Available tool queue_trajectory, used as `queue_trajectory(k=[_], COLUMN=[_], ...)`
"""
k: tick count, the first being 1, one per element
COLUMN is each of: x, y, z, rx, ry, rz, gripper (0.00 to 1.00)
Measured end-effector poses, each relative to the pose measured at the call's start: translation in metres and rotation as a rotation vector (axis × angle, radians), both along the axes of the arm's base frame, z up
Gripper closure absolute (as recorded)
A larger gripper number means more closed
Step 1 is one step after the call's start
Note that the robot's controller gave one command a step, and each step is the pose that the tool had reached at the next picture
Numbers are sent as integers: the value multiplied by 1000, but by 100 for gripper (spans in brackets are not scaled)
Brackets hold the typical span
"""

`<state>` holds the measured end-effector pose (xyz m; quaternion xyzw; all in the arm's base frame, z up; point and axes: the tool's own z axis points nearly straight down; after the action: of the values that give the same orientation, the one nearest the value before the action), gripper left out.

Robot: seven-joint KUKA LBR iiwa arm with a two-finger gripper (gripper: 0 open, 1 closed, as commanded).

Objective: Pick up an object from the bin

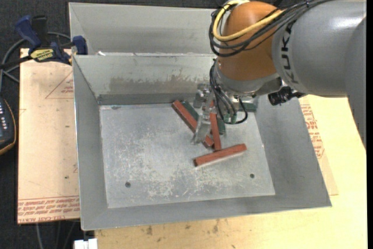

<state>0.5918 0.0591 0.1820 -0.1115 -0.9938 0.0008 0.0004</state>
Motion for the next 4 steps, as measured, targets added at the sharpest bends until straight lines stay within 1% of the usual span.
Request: queue_trajectory(k=[1, 2, 3, 4], x=[6, 8, -3, -4], y=[-37, -36, -67, -66], z=[-108, -103, 39, 34], rx=[2, 3, 2, 2], ry=[0, -8, -12, -4], rz=[-37, -34, -97, -97], gripper=[0, 100, 100, 0])
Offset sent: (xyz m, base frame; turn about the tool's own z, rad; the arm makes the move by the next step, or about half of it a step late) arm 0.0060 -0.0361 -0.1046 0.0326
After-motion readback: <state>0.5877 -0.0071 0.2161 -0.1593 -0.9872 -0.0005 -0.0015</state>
